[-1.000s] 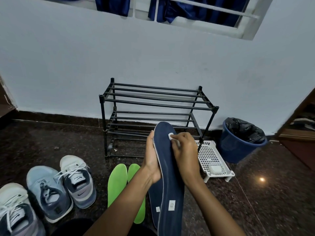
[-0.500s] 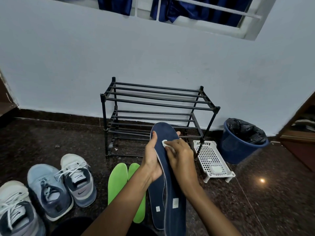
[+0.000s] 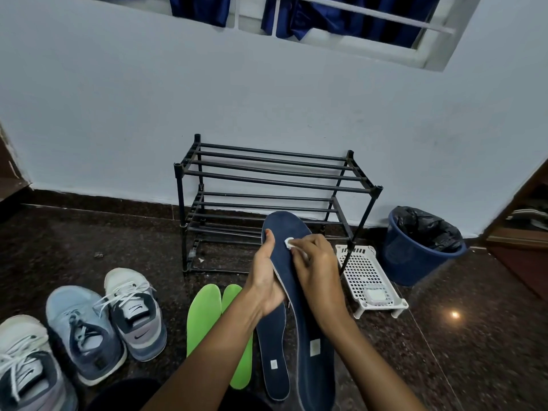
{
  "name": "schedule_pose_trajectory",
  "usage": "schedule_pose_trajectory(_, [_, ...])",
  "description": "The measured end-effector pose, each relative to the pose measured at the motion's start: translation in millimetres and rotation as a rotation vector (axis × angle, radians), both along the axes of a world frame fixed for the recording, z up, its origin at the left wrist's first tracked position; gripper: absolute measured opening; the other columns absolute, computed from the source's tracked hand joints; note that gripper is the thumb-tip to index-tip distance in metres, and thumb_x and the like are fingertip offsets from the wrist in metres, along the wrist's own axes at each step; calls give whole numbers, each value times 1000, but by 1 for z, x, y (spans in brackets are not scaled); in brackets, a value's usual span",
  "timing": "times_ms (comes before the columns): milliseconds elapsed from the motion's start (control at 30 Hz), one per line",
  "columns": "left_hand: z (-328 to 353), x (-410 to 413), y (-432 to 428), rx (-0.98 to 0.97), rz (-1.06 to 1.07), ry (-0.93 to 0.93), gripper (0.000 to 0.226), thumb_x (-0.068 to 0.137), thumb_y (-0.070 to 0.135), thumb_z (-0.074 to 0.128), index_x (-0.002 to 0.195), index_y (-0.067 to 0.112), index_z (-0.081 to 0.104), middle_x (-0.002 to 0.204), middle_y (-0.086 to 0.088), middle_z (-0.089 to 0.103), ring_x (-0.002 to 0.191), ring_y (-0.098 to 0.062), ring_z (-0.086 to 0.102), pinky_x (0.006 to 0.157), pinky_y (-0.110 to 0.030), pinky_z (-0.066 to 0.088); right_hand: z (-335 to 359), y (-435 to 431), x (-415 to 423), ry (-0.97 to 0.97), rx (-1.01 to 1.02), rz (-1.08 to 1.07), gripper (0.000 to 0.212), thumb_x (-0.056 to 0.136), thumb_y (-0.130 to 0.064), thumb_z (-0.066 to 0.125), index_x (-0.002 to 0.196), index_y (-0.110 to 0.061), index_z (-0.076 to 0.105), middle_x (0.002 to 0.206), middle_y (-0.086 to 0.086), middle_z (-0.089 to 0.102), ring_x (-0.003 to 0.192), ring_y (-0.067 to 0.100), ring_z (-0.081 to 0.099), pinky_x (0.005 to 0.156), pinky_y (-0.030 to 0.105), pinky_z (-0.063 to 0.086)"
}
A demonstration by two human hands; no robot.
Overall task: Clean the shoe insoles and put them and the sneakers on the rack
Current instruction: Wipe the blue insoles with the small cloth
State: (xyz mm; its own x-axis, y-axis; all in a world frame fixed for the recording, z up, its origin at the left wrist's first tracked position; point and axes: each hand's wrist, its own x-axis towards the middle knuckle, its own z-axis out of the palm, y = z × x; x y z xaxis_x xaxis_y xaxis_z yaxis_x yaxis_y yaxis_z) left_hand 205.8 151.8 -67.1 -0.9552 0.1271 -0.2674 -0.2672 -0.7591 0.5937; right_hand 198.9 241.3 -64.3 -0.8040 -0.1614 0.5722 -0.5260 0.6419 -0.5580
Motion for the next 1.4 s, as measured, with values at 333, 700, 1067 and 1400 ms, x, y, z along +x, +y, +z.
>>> schedule_pose_trajectory(333, [6, 3, -2, -35, 25, 2, 58, 97, 51, 31, 101, 4, 65, 89, -12, 73, 79, -22, 71, 69, -30, 58, 3, -2, -4, 11, 8, 15, 19, 87, -2, 55, 101, -5, 66, 89, 0, 50, 85, 19, 52, 76, 12, 36])
schedule_pose_trajectory(700, [6, 2, 2, 11, -4, 14, 58, 97, 50, 30, 104, 4, 64, 92, -14, 72, 80, -22, 71, 72, -31, 58, 13, 7, -15, -13, -92, -56, 19, 86, -1, 56, 100, -6, 67, 85, 0, 50, 83, 21, 54, 74, 4, 34])
schedule_pose_trajectory(1067, [2, -1, 0, -50, -12, 8, 62, 97, 53, 26, 98, 3, 64, 87, -13, 73, 76, -21, 72, 71, -31, 54, 6, 7, -1, -77, -53, 30, 17, 85, 1, 58, 96, -6, 69, 87, 1, 53, 85, 18, 54, 75, 4, 36])
schedule_pose_trajectory(1400, [-5, -5, -8, -92, 36, -1, 67, 94, 58, 31, 90, 2, 67, 82, -14, 72, 71, -24, 71, 75, -34, 54, -1, -5, 20, -116, -27, 140, 19, 83, 2, 60, 95, -8, 70, 87, 2, 57, 85, 15, 56, 78, 11, 41])
